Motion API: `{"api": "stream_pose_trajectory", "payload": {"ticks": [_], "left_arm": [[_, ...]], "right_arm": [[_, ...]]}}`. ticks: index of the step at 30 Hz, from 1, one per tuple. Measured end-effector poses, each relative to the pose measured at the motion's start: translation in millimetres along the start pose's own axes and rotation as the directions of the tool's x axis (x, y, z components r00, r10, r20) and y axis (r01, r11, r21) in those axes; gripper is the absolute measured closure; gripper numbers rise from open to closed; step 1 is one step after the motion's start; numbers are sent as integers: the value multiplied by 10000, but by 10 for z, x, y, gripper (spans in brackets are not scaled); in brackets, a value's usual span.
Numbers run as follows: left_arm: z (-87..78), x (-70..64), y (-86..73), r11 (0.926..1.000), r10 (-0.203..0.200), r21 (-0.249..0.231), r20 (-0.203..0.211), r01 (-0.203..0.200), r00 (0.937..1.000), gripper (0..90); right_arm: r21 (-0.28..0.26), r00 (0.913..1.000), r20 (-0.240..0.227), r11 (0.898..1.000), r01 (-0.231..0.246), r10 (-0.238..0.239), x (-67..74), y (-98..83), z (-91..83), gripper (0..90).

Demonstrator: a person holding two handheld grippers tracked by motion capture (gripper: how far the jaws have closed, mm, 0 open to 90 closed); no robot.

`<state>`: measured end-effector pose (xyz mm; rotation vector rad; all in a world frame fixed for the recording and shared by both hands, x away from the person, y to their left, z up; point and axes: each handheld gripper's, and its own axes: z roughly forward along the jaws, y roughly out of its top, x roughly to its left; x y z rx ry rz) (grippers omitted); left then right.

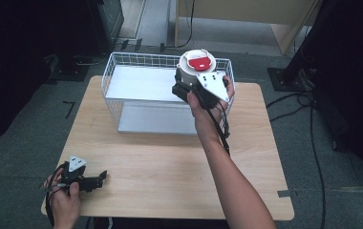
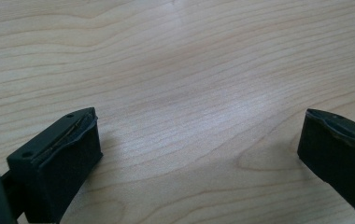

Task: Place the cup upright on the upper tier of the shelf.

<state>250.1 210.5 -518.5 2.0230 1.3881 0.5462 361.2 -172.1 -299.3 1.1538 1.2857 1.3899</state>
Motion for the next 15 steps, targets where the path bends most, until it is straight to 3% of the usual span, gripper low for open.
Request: {"api": "stream_pose_trajectory", "payload": {"ticks": [6,8,15], "left_arm": [[7,-19,4,9998,153,104,-146,-151,9998,0],[8,-18,3,9999,145,85,-145,-144,9998,0],[8,-20,4,9998,148,109,-179,-146,9997,0]], "right_arm": [[218,9993,165,9991,-352,348,-31,-21,194,43],[336,9994,256,9991,-243,235,-24,-24,328,42],[432,9993,338,9990,152,-166,25,-14,546,20]]}}
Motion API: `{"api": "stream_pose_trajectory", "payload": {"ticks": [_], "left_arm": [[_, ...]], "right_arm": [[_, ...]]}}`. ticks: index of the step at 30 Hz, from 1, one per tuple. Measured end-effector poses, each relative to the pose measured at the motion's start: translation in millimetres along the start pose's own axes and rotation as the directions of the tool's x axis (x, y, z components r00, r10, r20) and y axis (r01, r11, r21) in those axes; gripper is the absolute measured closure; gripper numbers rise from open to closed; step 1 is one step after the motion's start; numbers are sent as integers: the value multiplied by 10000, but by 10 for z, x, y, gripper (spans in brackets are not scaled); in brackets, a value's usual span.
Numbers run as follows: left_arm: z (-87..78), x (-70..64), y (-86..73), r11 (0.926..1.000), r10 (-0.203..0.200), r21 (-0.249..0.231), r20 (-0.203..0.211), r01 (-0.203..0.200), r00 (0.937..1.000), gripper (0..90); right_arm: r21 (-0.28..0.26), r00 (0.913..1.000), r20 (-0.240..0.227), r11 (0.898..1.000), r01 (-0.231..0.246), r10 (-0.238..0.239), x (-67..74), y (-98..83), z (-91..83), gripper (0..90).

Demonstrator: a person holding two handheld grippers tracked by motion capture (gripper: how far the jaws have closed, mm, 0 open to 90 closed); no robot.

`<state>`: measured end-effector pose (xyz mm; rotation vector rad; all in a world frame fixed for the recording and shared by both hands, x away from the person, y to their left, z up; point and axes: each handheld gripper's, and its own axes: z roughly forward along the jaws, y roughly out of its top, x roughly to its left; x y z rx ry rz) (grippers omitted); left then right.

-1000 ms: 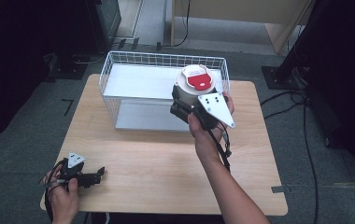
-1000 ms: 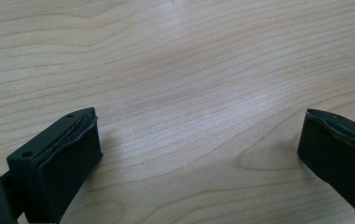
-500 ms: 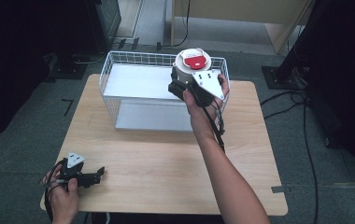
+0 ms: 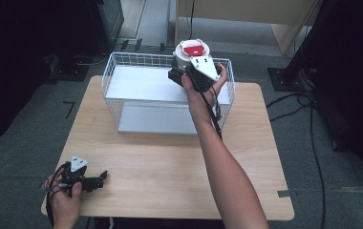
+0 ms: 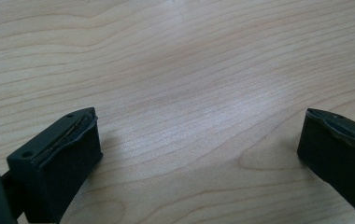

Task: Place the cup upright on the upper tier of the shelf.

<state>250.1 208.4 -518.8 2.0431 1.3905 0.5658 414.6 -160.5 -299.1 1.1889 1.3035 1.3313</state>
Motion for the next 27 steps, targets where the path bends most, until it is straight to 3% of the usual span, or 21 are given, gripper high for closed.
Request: {"api": "stream_pose_trajectory", "payload": {"ticks": [6,9,16,20,27], "left_arm": [[0,0,0,10000,-2,-1,-1,2,10000,0],[1,-1,0,10000,-11,-9,-2,11,10000,0],[0,-1,0,10000,-12,-1,7,12,10000,0],[1,-2,-1,10000,-30,-9,6,30,10000,0],[0,-1,0,10000,-18,3,9,18,10000,0]], "right_arm": [[94,9998,-149,9999,100,-98,56,6,77,18],[73,10000,4,9999,74,-74,57,-62,117,17],[-48,9982,250,9985,-543,544,-12,-114,135,17],[12,10000,-77,10000,48,-48,-15,-129,120,24],[429,9980,-489,9982,415,-393,-73,-165,107,0]]}}
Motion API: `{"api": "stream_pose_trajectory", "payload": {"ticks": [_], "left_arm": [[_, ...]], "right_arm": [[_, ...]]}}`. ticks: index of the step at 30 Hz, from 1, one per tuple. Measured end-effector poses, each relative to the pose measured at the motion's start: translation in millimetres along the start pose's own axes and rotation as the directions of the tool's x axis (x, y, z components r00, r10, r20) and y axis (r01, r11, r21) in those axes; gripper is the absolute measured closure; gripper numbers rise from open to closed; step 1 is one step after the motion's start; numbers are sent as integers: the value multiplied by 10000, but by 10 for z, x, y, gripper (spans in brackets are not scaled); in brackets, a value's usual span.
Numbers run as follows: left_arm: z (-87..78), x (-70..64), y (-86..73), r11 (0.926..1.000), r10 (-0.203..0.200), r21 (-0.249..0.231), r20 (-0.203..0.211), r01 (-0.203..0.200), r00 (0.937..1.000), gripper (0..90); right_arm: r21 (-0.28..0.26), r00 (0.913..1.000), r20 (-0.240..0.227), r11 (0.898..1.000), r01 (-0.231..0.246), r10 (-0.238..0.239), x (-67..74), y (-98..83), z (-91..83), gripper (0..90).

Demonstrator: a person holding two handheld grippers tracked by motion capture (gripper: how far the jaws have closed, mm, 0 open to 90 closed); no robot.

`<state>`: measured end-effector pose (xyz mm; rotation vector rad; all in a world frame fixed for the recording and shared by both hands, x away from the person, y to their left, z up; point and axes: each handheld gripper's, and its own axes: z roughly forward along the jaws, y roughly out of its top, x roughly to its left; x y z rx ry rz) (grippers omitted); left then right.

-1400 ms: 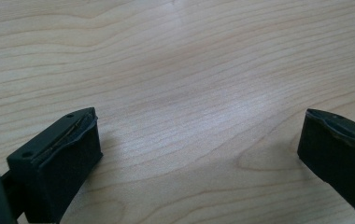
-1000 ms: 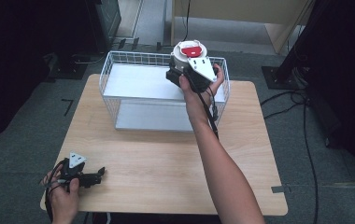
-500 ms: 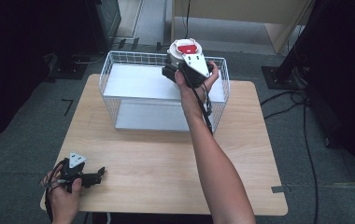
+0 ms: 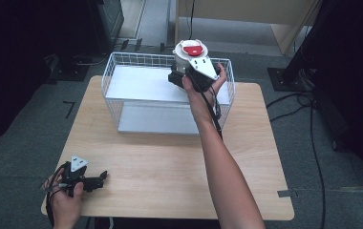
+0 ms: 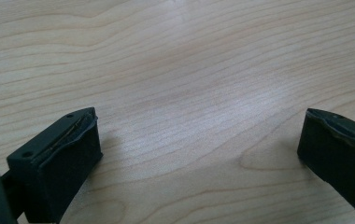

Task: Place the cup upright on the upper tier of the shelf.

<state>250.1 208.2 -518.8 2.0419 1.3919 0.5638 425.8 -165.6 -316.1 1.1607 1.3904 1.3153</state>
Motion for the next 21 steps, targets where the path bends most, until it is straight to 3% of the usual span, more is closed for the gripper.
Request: {"api": "stream_pose_trajectory", "payload": {"ticks": [1,2,5,21], "left_arm": [[0,0,0,10000,0,0,0,0,10000,0],[-1,1,0,10000,12,12,1,-12,10000,0],[-1,1,0,10000,14,12,0,-14,10000,0],[0,1,2,10000,20,14,-19,-20,10000,0]], "right_arm": [[0,10000,0,10000,0,0,0,0,0,0],[120,9994,-49,9994,336,-335,5,-22,-16,0],[151,9990,-186,9990,420,-417,2,-40,-40,0],[45,9983,-537,9998,213,-210,-137,-170,-442,0]]}}
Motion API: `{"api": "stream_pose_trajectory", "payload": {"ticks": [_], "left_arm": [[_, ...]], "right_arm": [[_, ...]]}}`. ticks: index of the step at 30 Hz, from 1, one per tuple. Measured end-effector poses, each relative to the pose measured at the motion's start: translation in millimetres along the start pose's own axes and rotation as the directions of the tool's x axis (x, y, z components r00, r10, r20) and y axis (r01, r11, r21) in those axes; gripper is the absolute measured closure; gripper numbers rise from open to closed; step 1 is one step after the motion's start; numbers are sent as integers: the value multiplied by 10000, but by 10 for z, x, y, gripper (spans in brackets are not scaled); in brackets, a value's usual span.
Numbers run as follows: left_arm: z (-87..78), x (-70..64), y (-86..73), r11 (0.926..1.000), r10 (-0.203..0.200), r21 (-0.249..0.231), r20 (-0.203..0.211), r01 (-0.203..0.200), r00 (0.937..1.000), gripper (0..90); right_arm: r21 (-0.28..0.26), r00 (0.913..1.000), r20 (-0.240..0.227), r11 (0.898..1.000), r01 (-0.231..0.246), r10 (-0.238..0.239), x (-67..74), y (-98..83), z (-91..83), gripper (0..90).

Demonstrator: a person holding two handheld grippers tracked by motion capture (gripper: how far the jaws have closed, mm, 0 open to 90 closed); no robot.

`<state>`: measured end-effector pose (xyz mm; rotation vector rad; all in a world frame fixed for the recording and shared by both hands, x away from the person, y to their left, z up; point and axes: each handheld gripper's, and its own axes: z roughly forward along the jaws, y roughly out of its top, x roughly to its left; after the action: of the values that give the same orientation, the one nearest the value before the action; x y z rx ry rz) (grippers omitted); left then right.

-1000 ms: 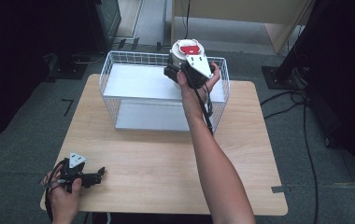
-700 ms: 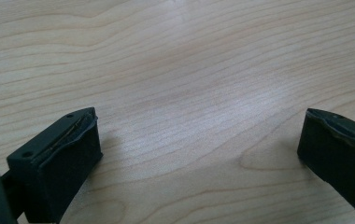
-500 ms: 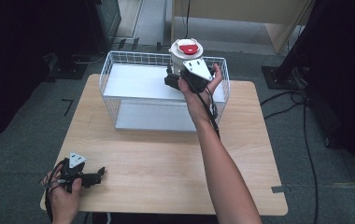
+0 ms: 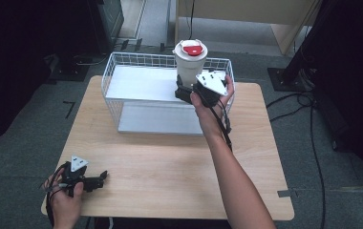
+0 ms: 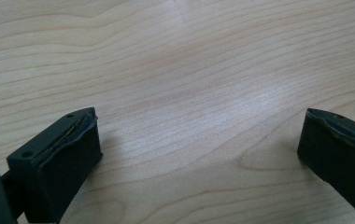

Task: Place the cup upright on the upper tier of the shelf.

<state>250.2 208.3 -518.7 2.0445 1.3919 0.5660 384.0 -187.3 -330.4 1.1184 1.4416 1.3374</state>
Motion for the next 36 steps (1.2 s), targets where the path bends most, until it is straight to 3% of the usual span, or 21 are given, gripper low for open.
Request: {"api": "stream_pose_trajectory", "payload": {"ticks": [9,19,30,36], "left_arm": [[1,-1,0,10000,-23,-22,-4,23,10000,0],[1,-2,0,10000,-33,-26,0,33,10000,0],[0,-1,0,10000,-24,-3,6,24,10000,0],[1,-2,0,10000,-26,-19,0,26,10000,0]], "right_arm": [[7,9995,-270,9999,153,-153,-120,-153,-263,0],[-140,9993,-372,9998,-107,101,-262,-319,-581,0],[-90,9997,-197,9999,138,-140,-402,-512,-804,0],[64,9998,-20,9998,-180,181,-519,-649,-924,0]]}}
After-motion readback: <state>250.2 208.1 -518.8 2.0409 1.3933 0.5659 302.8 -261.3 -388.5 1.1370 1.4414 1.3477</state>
